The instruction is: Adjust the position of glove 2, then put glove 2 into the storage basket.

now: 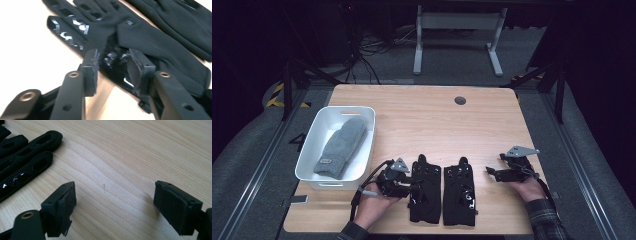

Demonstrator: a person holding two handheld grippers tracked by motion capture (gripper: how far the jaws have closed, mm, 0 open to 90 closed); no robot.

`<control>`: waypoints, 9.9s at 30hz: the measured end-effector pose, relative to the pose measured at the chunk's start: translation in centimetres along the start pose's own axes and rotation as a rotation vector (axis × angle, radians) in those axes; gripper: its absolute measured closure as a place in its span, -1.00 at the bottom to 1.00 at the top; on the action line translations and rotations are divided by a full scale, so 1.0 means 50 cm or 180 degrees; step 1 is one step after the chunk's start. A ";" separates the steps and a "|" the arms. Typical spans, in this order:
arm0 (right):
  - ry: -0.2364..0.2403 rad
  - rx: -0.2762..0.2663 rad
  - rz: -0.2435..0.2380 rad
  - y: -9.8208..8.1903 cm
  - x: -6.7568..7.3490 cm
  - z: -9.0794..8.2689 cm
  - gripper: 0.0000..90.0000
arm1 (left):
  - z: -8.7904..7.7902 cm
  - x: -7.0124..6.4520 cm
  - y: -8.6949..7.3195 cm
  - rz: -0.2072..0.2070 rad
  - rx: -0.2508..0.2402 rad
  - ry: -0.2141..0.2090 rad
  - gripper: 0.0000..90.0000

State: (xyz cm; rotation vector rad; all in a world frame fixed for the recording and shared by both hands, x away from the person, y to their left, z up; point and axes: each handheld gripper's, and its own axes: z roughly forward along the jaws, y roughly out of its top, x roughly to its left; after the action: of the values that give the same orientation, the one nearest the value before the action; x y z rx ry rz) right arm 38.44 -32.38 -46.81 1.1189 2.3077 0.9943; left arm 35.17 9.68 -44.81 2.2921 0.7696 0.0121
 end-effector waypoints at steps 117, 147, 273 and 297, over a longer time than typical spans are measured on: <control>0.0945 -0.0009 -0.0574 0.086 0.164 0.038 0.99 | 0.079 -0.024 0.123 -0.0220 -0.0591 -0.0993 0.60; 0.0111 0.0030 -0.0105 0.035 0.031 0.027 -0.26 | 0.075 -0.046 0.080 0.0209 0.0316 -0.0571 1.00; 0.0068 -0.0029 -0.0055 0.031 0.029 0.032 -0.47 | -0.136 0.045 0.173 0.0045 -0.0063 0.0104 0.56; 0.0063 -0.0028 -0.0051 0.031 0.029 0.033 -0.47 | -0.327 0.185 0.117 -0.0543 -0.0263 0.0538 0.56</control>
State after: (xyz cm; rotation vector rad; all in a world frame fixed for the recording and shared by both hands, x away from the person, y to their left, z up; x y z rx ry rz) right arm 39.32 -29.86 -46.83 1.0902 2.3219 1.0131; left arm 42.26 21.48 -30.74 2.1600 1.0306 0.1583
